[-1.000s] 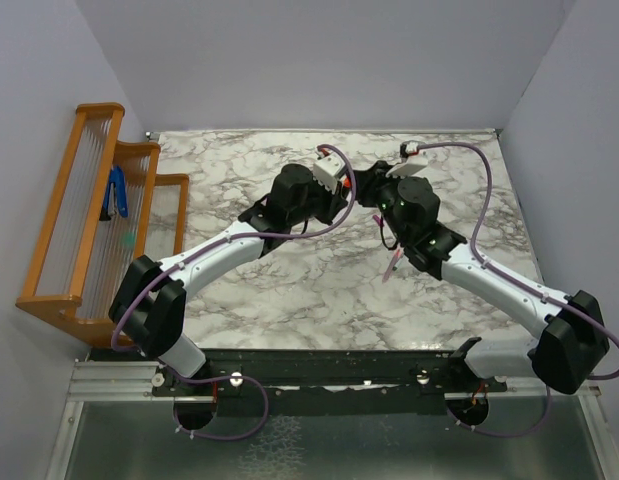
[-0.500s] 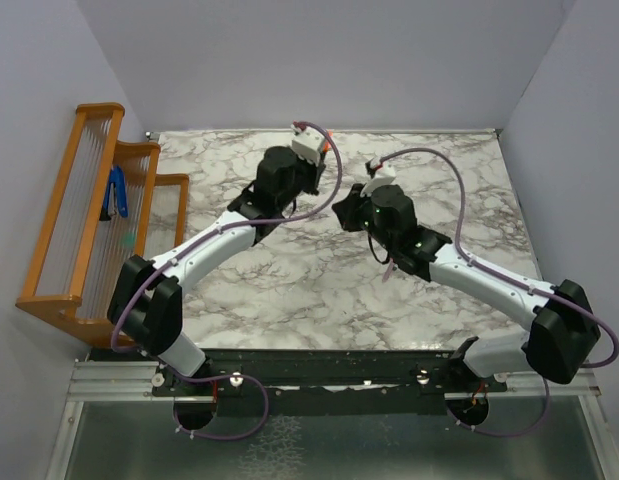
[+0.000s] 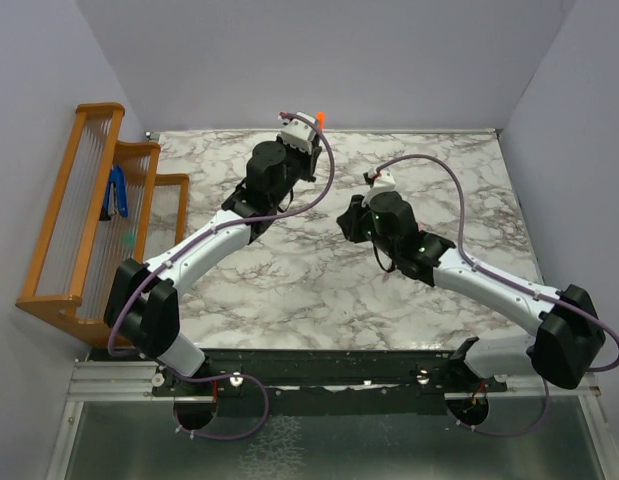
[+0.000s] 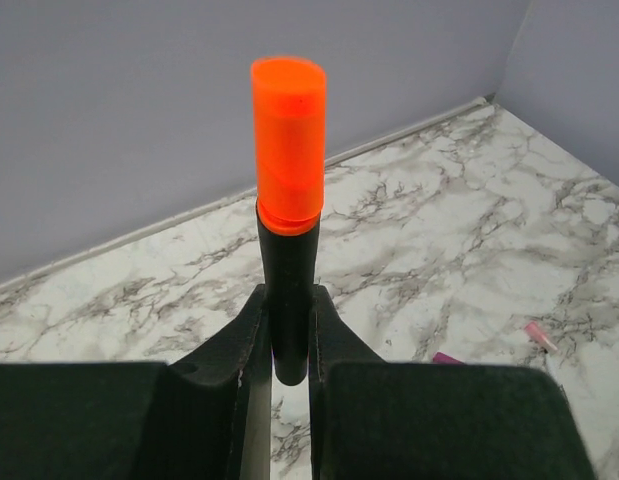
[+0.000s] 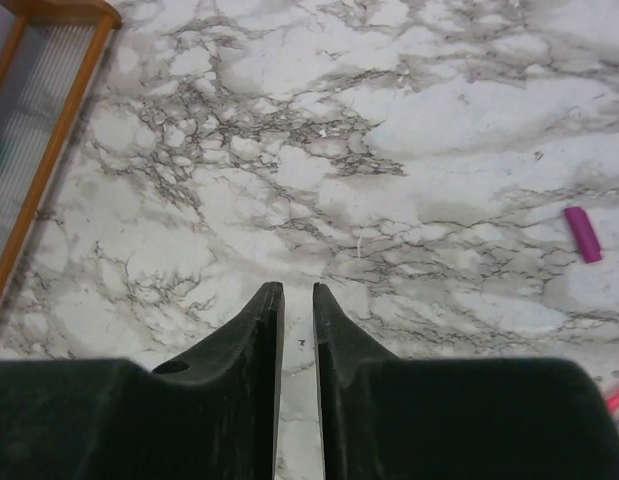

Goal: Insert the pens into the pen caps

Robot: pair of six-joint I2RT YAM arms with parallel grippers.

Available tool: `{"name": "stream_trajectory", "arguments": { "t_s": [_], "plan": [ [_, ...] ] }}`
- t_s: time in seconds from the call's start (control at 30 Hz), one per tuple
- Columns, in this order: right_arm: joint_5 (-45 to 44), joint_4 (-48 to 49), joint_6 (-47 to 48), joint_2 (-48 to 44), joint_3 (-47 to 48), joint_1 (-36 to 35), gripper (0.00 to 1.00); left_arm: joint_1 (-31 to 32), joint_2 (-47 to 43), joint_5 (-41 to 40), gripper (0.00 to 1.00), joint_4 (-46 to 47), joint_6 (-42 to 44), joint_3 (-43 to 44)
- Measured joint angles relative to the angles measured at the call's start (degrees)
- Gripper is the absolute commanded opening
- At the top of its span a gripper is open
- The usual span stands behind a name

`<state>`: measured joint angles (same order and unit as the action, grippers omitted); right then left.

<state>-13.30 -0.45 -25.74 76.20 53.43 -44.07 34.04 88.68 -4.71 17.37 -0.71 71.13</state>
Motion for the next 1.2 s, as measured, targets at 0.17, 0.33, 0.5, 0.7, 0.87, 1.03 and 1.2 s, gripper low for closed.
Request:
{"name": "stream_trajectory", "arguments": {
  "t_s": [0.17,0.33,0.5,0.7,0.87,1.03,1.2],
  "plan": [
    [1.2,1.3,5.4,-5.7,-0.8,2.4,0.73,-3.1,-2.2,8.9,0.0,0.0,-1.2,-3.9],
    [16.5,9.1,9.6,-11.0,-3.0,14.4,0.76,-7.5,-5.4,22.3,0.0,-0.5,-2.4,-7.3],
    [37.3,15.9,11.3,-7.0,0.0,20.8,0.71,-10.0,-8.1,36.7,0.0,-2.5,-2.8,-7.7],
    [57.3,22.6,10.3,1.5,8.3,21.0,0.63,-10.0,-8.4,51.5,0.0,-4.6,-3.4,-7.5],
    [63.9,25.9,9.7,2.9,11.7,21.0,0.6,-10.1,-8.3,57.7,0.0,-6.4,-3.4,-7.4],
    [66.8,27.5,9.7,3.1,14.7,21.0,0.59,-10.1,-7.8,60.9,0.0,-6.5,-4.1,-7.4],
    [68.3,28.7,9.3,4.6,15.8,21.0,0.58,-10.0,-7.2,62.3,0.0,-6.3,-4.8,-7.4]
  ]
}}
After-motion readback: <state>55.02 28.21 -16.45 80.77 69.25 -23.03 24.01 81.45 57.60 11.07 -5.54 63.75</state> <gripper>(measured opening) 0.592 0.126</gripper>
